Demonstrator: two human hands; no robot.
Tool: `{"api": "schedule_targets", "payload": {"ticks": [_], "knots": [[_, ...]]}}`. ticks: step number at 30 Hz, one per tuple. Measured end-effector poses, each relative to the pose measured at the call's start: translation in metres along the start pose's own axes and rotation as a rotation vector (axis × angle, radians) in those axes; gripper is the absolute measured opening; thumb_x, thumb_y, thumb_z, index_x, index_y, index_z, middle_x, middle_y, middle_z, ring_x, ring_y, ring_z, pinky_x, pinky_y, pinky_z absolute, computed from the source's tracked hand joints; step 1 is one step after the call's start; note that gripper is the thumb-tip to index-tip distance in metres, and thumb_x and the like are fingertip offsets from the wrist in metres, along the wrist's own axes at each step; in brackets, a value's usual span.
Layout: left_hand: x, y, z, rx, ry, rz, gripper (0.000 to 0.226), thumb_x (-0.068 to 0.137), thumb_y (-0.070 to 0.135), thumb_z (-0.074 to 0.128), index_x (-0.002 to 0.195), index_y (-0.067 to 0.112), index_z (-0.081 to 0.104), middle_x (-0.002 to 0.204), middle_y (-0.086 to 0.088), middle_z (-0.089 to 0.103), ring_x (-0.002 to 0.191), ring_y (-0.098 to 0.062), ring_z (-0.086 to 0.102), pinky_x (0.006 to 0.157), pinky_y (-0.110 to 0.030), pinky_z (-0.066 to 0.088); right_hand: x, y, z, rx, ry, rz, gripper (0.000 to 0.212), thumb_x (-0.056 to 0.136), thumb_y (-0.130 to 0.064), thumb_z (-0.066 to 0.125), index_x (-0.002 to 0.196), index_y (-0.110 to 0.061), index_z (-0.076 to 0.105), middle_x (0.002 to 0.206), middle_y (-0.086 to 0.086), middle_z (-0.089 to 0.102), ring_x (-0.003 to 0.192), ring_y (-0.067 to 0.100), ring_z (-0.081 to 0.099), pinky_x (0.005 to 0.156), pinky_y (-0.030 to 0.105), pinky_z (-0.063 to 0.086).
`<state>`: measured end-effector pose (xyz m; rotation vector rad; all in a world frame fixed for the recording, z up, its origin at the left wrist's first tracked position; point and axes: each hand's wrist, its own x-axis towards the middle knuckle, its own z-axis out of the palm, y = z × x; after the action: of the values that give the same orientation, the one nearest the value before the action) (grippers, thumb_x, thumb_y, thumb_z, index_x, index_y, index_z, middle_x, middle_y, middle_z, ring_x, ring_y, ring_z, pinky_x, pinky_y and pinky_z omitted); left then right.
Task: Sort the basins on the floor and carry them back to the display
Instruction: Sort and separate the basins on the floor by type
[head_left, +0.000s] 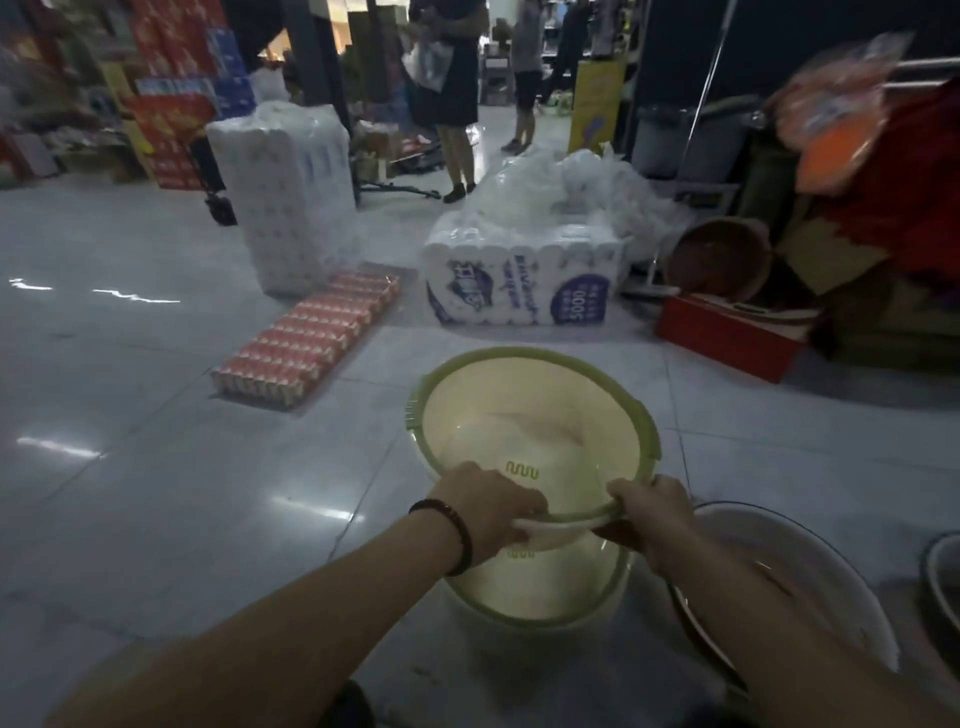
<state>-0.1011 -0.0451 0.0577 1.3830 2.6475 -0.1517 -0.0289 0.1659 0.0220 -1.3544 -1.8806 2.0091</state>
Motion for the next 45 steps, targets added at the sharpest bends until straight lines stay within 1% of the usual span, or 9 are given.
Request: {"api": "schedule_targets", "payload": {"ticks": [4,7,9,13,21,27,32,40,45], "knots": [[0.013,-0.023,0.062,-0.300,0.156,-0.453,0.078,0.084,0.079,0.045,0.151,0.042,0.028,0.165,0.003,0.019,0.153,-0.025,0.012,0.123,-0.050,0.016,0.028,0.039,-0.018,-0.080,0.068,-0.007,0.032,0.091,-0.010,0.070,0.118,-0.006,0.054,0.111,0.018,0.062,0.088,0.035,0.069,0.054,0.041,0.064],[0.023,-0.036,0.095,-0.837,0.131,-1.054,0.070,0.094,0.048,0.057,0.152,0.017,0.031,0.154,-0.015,0.038,0.139,-0.036,0.039,0.113,-0.050,0.039,0.038,0.063,-0.018,-0.117,0.093,-0.037,0.030,0.087,-0.007,0.070,0.114,-0.009,0.057,0.108,0.015,0.064,0.085,0.029,0.068,0.049,0.035,0.061],[0.033,-0.034,0.105,-1.200,0.071,-1.146,0.055,0.095,0.027,0.060,0.142,0.008,0.039,0.131,-0.016,0.055,0.112,-0.036,0.055,0.100,-0.047,0.051,0.042,0.073,-0.014,-0.129,0.095,-0.036,0.023,0.089,-0.001,0.067,0.108,-0.012,0.058,0.103,0.014,0.065,0.085,0.028,0.067,0.050,0.035,0.061],[0.052,-0.032,0.122,-1.197,0.120,-1.209,0.045,0.095,0.008,0.054,0.137,0.010,0.039,0.128,-0.020,0.055,0.112,-0.039,0.056,0.095,-0.049,0.052,0.057,0.095,-0.003,-0.265,0.089,-0.004,0.026,0.084,-0.013,0.070,0.109,-0.013,0.064,0.101,0.012,0.070,0.090,0.033,0.071,0.073,0.052,0.066],[0.060,-0.044,0.158,-1.110,0.035,-1.274,0.043,0.092,0.007,0.055,0.134,0.012,0.045,0.124,-0.021,0.056,0.109,-0.042,0.057,0.089,-0.050,0.057,0.079,0.126,0.012,-0.448,0.110,0.040,0.032,0.092,-0.023,0.068,0.119,-0.006,0.070,0.116,0.017,0.074,0.111,0.040,0.068,0.092,0.038,0.054],[0.059,-0.050,0.172,-1.144,-0.039,-1.313,0.043,0.093,0.006,0.058,0.132,0.020,0.046,0.125,-0.018,0.052,0.095,-0.048,0.058,0.047,-0.060,0.057,0.091,0.134,0.019,-0.456,0.087,0.171,0.018,0.107,-0.021,0.046,0.103,-0.006,0.056,0.102,0.018,0.058,0.091,0.030,0.057,0.093,0.043,0.056],[0.057,-0.052,0.176,-1.246,-0.076,-1.325,0.040,0.092,0.005,0.061,0.126,0.020,0.047,0.124,-0.017,0.053,0.093,-0.046,0.057,0.054,-0.063,0.058,0.097,0.142,0.017,-0.395,0.112,0.278,0.022,0.098,-0.029,0.047,0.102,-0.011,0.060,0.094,0.022,0.069,0.069,0.033,0.065,0.060,0.042,0.054],[0.055,-0.056,0.148,-1.130,-0.142,-1.208,0.079,0.092,0.015,0.060,0.156,0.012,0.015,0.147,-0.020,0.043,0.128,-0.040,0.050,0.104,-0.053,0.050,0.089,0.120,0.027,-0.893,0.083,0.158,0.062,0.085,-0.039,0.053,0.135,-0.002,0.060,0.132,0.020,0.062,0.117,0.037,0.063,0.094,0.038,0.053],[0.003,-0.067,0.046,-0.660,-0.236,-0.709,0.039,0.098,0.034,0.053,0.133,0.018,0.060,0.131,-0.006,0.062,0.116,-0.027,0.059,0.098,-0.037,0.051,0.000,0.040,0.073,-1.088,-0.171,-0.142,0.046,0.097,-0.043,0.052,0.126,-0.011,0.066,0.126,0.013,0.067,0.112,0.033,0.064,0.087,0.036,0.050]]}}
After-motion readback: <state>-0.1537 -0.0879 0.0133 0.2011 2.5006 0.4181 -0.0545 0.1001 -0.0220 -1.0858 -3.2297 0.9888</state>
